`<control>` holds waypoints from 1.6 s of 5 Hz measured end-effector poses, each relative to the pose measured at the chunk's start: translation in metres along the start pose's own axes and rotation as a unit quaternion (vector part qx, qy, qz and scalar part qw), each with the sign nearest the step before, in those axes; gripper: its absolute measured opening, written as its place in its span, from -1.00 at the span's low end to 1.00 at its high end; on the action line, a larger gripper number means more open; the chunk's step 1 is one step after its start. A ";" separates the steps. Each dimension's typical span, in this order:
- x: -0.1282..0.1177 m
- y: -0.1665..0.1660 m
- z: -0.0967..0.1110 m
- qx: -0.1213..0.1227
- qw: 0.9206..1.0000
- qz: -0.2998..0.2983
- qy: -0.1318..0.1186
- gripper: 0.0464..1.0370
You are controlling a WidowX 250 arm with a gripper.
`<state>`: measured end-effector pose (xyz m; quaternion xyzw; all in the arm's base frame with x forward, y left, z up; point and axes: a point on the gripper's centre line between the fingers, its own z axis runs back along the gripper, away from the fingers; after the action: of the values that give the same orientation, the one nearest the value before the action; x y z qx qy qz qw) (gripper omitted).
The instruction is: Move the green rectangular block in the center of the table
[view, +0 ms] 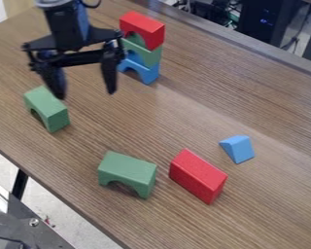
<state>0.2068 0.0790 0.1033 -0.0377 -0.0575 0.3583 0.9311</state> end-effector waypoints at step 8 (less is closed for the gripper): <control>0.044 0.060 -0.053 0.017 0.983 0.174 -0.054 0.92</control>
<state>0.2065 0.1516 0.0473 -0.0120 -0.0937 0.5175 0.8505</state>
